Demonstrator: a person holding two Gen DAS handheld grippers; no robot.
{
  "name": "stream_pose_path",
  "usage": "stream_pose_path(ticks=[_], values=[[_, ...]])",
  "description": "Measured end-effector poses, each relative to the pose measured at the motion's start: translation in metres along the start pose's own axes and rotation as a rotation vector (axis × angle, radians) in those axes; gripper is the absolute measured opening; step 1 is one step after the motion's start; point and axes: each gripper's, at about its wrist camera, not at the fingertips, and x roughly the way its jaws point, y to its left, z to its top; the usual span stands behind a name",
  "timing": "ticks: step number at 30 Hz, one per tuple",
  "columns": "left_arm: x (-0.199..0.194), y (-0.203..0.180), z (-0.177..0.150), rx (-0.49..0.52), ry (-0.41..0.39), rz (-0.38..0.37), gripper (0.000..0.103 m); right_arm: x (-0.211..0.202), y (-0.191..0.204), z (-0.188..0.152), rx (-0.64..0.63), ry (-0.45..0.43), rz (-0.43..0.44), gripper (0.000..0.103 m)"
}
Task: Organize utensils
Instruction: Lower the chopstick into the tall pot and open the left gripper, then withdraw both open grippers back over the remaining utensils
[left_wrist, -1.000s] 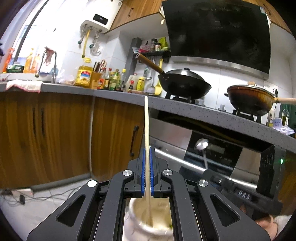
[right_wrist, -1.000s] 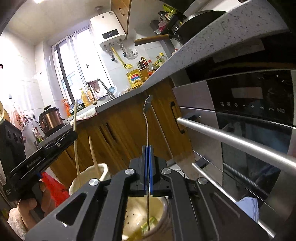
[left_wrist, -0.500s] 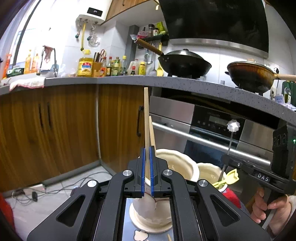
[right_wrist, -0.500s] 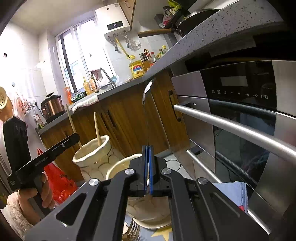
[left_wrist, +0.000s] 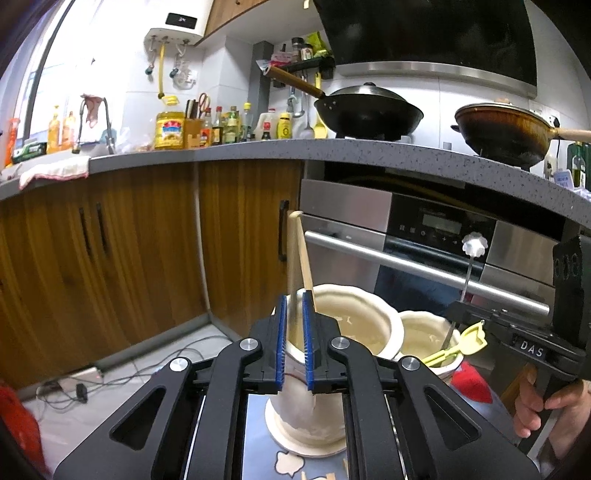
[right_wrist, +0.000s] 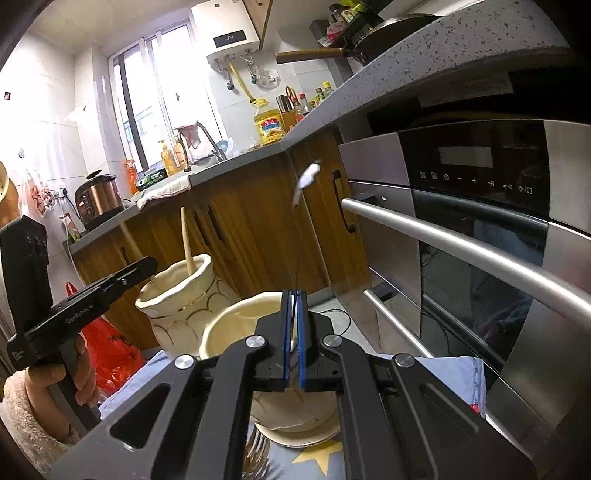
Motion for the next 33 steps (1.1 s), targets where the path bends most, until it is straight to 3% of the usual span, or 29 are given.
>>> stream_pose_path(ticks=[9, 13, 19, 24, 27, 30, 33], values=[[-0.011, 0.001, -0.001, -0.008, 0.005, 0.009, 0.017, -0.006, -0.006, 0.005, 0.026, -0.001, -0.025, 0.018], [-0.019, 0.001, -0.001, -0.012, 0.006, 0.016, 0.021, -0.010, -0.007, 0.006, 0.040, 0.005, -0.032, 0.020], [-0.039, 0.003, -0.004, -0.013, 0.025, 0.024, 0.034, -0.026, -0.005, 0.001, 0.041, 0.037, -0.053, 0.036], [-0.057, 0.002, -0.018, 0.016, 0.065, 0.014, 0.053, -0.047, -0.001, -0.007, 0.027, 0.078, -0.116, 0.076], [-0.068, 0.005, -0.032, 0.003, 0.112, -0.011, 0.069, -0.059, 0.003, -0.014, 0.017, 0.100, -0.136, 0.089], [-0.078, 0.008, -0.046, -0.012, 0.145, -0.033, 0.076, -0.068, 0.010, -0.024, 0.005, 0.124, -0.144, 0.097], [-0.084, 0.009, -0.059, -0.014, 0.173, -0.017, 0.079, -0.073, 0.020, -0.034, -0.018, 0.147, -0.150, 0.097]])
